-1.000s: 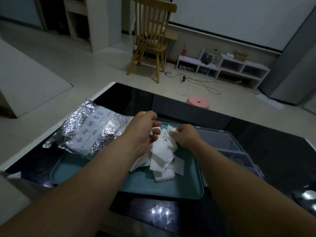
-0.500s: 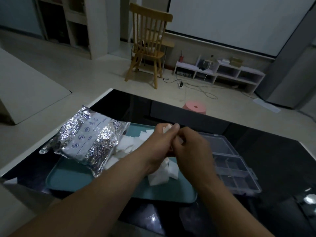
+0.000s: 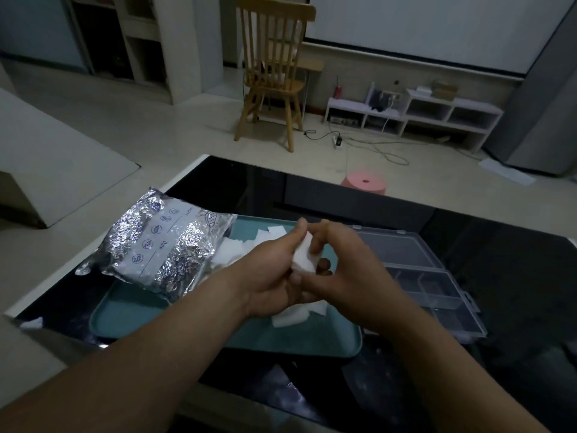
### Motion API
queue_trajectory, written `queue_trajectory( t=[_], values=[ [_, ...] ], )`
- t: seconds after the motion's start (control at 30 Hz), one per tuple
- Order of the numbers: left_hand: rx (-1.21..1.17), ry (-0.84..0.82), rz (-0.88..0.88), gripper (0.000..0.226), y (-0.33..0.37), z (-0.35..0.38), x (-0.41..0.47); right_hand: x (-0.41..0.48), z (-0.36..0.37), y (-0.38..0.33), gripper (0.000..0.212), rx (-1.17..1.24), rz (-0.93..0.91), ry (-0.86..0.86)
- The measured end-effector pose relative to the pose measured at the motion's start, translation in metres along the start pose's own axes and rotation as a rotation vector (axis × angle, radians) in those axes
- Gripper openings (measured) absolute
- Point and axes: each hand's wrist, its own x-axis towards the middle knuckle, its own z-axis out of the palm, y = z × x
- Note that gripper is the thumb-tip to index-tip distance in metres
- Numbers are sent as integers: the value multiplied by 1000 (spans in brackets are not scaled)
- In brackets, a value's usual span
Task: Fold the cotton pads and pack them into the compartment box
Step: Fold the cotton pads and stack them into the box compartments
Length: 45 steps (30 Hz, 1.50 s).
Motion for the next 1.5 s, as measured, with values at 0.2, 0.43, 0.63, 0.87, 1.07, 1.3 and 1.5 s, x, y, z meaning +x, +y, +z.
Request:
queue_trajectory(
  t=[0.2,0.43,0.63,0.87,1.07,1.3,1.5],
  values=[
    [-69,152,94,43,6,-5,-2,4,0,-2,27,107,35,-20],
    [-123,474,310,22,32,-38,-8,5,-1,24,7,-67,376,35],
    [-77,505,260,11,32,-39,-8,3,38,12,48,-162,243,-205],
    [-38,523,222,28,35,-40,-10,14,57,4,16,-368,170,-116],
    [-48,547,242,30,39,-44,-13,21,30,11,23,-186,226,-253],
    [-40,559,254,30,39,-45,-9,41,12,33,22,70,545,171],
    [-23,564,243,27,36,-43,-6,56,44,36,31,269,898,10]
  ],
)
